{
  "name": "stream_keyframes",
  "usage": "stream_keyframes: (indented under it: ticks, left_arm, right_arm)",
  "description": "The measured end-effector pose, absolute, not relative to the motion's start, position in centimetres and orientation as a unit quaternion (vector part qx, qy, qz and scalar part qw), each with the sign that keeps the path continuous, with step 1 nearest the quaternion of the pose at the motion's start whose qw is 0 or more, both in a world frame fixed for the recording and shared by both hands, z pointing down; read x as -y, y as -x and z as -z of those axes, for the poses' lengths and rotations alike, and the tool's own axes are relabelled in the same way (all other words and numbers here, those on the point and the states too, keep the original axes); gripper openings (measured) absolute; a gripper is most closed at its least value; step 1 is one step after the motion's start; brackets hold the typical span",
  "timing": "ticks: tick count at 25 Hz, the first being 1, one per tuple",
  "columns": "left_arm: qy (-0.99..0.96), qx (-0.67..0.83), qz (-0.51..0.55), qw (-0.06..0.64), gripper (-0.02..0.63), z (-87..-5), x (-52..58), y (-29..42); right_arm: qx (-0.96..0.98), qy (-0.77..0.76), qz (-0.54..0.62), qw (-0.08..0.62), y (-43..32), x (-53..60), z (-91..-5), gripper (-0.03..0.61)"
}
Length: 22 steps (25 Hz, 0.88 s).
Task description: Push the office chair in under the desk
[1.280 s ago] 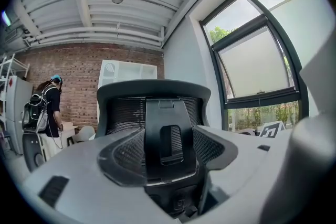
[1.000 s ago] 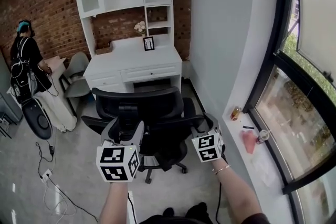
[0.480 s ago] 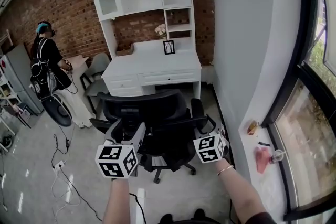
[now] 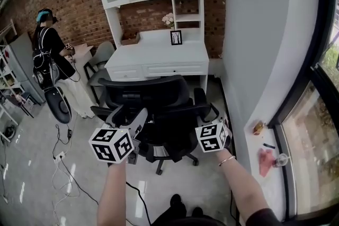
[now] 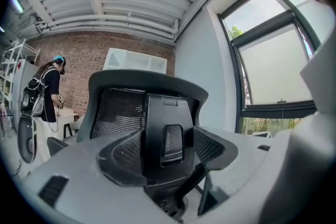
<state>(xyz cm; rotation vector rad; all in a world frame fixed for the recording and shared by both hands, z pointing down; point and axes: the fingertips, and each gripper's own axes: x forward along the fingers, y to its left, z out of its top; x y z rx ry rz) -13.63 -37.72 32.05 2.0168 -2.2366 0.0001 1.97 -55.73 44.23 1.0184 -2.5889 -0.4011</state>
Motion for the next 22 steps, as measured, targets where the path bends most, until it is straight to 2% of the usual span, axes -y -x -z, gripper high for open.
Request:
stream_keyframes:
  ticks: [22]
  left_arm:
    - [-0.699,0.713,-0.01,0.047,0.282,-32.3,47.0,22.6]
  right_arm:
    - [0.887,-0.4,0.121,0.194,5.9,63.9,-44.7,0.242]
